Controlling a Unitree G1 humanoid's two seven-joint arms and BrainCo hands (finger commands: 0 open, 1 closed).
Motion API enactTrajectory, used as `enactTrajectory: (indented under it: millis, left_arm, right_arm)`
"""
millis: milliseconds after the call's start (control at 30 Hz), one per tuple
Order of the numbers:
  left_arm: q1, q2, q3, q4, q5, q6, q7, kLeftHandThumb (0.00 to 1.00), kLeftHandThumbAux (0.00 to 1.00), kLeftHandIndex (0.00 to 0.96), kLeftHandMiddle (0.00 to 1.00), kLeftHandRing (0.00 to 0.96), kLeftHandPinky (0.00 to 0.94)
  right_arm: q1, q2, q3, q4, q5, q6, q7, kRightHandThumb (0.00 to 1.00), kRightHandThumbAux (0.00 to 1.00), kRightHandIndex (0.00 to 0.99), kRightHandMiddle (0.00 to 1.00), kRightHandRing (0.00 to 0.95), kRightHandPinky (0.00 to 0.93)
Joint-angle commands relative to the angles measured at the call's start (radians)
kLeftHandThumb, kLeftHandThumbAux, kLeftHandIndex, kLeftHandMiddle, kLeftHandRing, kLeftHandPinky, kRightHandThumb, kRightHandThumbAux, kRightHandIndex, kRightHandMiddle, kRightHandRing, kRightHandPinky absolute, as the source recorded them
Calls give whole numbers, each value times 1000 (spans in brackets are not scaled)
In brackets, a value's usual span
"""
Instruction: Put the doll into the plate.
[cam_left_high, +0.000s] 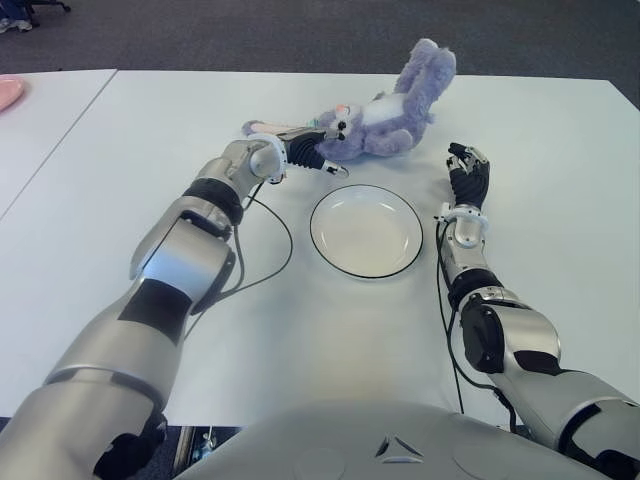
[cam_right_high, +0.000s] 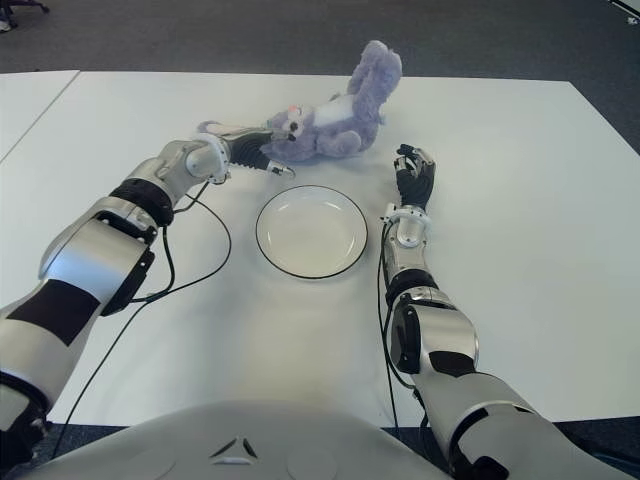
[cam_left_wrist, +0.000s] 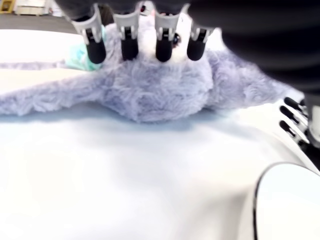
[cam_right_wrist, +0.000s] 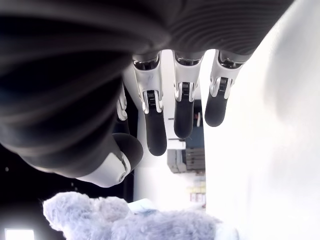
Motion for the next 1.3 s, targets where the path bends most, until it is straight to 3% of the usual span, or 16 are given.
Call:
enactTrajectory:
  millis: [33, 167, 267, 367, 467, 567, 700, 900, 1033, 1100, 1300]
  left_arm:
    - [145, 129, -8, -266, -243, -222, -484, 0, 341, 0, 0, 0, 0]
    - [230, 217, -38, -555, -444, -143, -696, 0, 357, 0, 0, 0, 0]
    - [339, 388, -90, -947, -659, -24, -842, 26, 345, 0, 0, 0, 0]
    - [405, 490, -106, -1128, -758, 12, -903, 53, 326, 0, 0, 0, 0]
    - [488, 609, -81, -1258, -818, 2, -910, 75, 300, 0, 0, 0, 0]
    - [536, 679, -36, -1317, -844, 8, -911, 108, 278, 0, 0, 0, 0]
    - [534, 707, 47, -1326, -915, 24, -918, 149, 276, 0, 0, 0, 0]
    - [611, 857, 260, -1395, -1099, 161, -958, 189, 272, 0, 0, 0, 0]
    - [615, 912, 321, -1429, -1119, 309, -946, 197, 283, 0, 0, 0, 0]
    - [610, 920, 332, -1444, -1113, 344, -944, 216, 291, 0, 0, 0, 0]
    - [524, 780, 293, -1352, -1049, 196, -985, 325, 320, 0, 0, 0, 0]
  right_arm:
    - [316, 84, 21, 147, -27, 39, -7, 718, 724, 425, 272, 163, 160]
    - [318, 84, 22, 146, -26, 38, -5, 718, 724, 425, 271, 162, 161]
    - [319, 86, 23, 145, -26, 34, -2, 718, 723, 425, 272, 165, 168]
    - [317, 87, 23, 145, -25, 37, -2, 718, 723, 425, 272, 168, 177]
    - [313, 89, 23, 145, -23, 46, -3, 718, 723, 425, 274, 171, 184]
    - [311, 90, 21, 145, -21, 46, -3, 718, 722, 426, 277, 174, 190]
    - [309, 91, 23, 145, -23, 43, -6, 718, 722, 426, 278, 177, 195]
    - [309, 94, 22, 144, -24, 13, -11, 719, 722, 426, 280, 180, 191]
    - [307, 95, 28, 144, -30, 8, -13, 719, 722, 426, 278, 183, 207]
    - [306, 94, 32, 145, -34, 11, -14, 719, 722, 426, 278, 184, 212]
    - [303, 92, 43, 145, -42, 11, -15, 719, 722, 425, 274, 185, 211]
